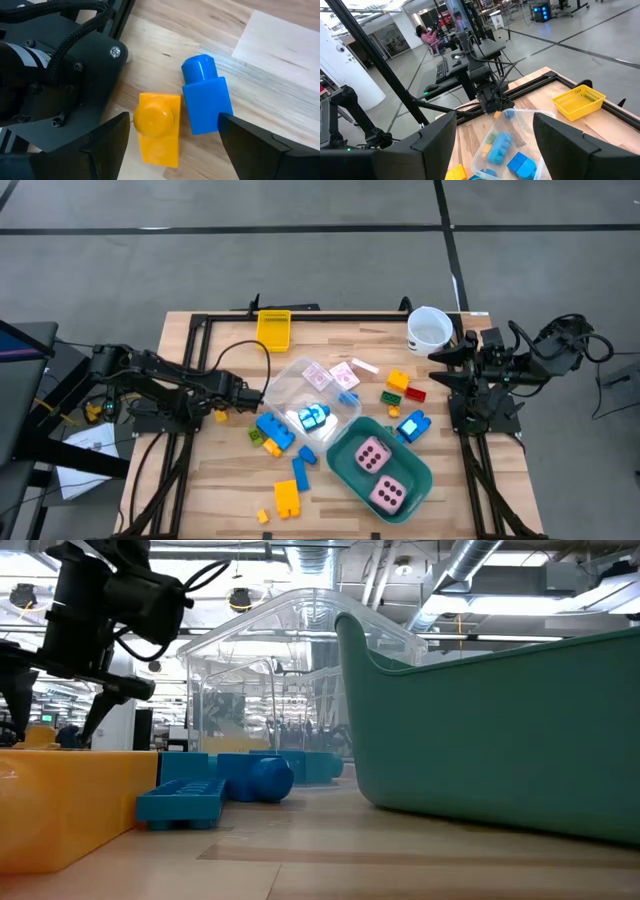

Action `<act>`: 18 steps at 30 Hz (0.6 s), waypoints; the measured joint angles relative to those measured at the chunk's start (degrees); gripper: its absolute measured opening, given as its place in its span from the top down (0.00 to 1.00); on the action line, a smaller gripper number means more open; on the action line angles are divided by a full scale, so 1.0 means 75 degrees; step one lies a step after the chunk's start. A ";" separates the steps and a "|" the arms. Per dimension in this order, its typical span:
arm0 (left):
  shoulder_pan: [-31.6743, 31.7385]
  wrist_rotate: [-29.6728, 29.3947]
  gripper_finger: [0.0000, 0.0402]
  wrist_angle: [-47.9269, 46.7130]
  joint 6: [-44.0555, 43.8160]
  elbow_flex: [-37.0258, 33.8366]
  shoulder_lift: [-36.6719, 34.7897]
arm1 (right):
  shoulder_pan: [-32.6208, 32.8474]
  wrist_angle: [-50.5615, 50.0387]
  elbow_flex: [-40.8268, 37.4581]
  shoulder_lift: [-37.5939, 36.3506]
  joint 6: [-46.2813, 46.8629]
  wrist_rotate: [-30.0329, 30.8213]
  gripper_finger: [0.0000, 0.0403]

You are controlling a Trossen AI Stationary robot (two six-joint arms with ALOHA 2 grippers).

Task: Pick & Place Toys
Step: Put the yellow game piece into the transparent bin

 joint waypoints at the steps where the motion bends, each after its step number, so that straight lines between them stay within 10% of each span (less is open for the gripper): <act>1: 0.0016 0.0022 0.26 0.0000 0.0005 0.0000 0.0000 | 0.0000 0.0000 0.0000 0.0000 0.0000 -0.0001 0.37; 18: 0.0203 0.0054 0.50 0.0000 0.0033 0.0000 0.0000 | 0.0003 0.0000 0.0000 0.0000 -0.0058 -0.0001 0.37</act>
